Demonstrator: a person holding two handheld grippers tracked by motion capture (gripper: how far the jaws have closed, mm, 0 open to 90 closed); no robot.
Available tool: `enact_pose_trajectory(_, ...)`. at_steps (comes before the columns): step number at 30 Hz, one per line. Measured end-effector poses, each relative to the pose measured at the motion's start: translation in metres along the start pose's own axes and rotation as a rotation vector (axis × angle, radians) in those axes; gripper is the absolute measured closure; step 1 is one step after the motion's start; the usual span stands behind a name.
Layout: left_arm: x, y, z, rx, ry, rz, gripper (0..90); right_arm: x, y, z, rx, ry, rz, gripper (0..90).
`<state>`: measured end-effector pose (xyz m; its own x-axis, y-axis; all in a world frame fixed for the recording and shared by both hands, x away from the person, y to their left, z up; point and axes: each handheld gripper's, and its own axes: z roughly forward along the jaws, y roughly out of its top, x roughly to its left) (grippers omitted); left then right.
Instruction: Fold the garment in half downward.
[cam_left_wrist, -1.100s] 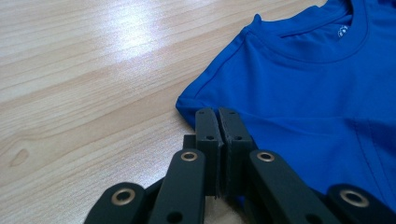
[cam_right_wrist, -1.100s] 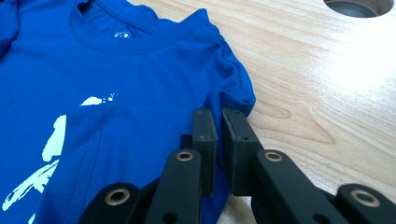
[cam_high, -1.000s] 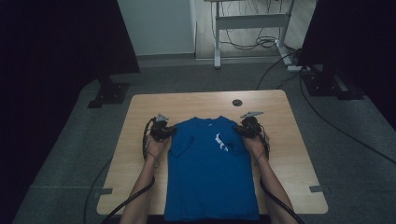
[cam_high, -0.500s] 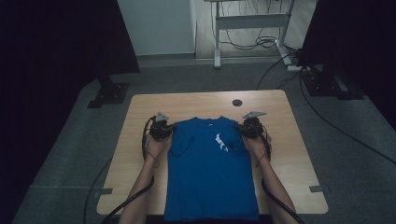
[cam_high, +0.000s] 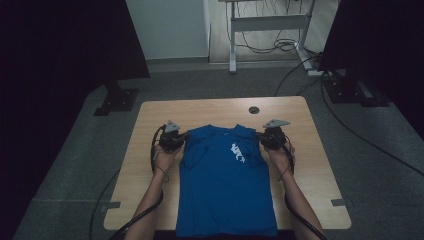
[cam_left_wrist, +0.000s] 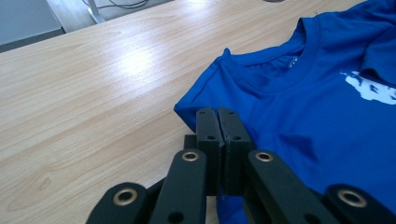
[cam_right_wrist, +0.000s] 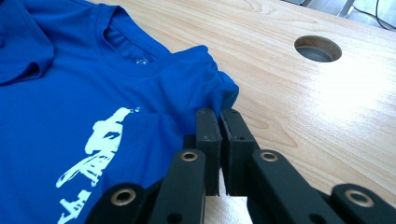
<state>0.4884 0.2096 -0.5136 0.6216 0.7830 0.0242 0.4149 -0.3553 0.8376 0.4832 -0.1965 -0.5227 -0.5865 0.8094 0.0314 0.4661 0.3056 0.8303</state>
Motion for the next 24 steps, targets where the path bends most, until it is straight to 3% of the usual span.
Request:
enact_pose_trajectory(13,-0.008,-0.005,-0.018,-0.027,-0.014,0.003,88.6,0.014,0.005,-0.02,-0.02,-0.013,-0.047,87.9)
enact_pose_trajectory(24,-0.017,-0.013,-0.04,-0.053,-0.031,-0.016,88.7,0.024,0.0,-0.041,-0.02,-0.014,-0.049,87.9)
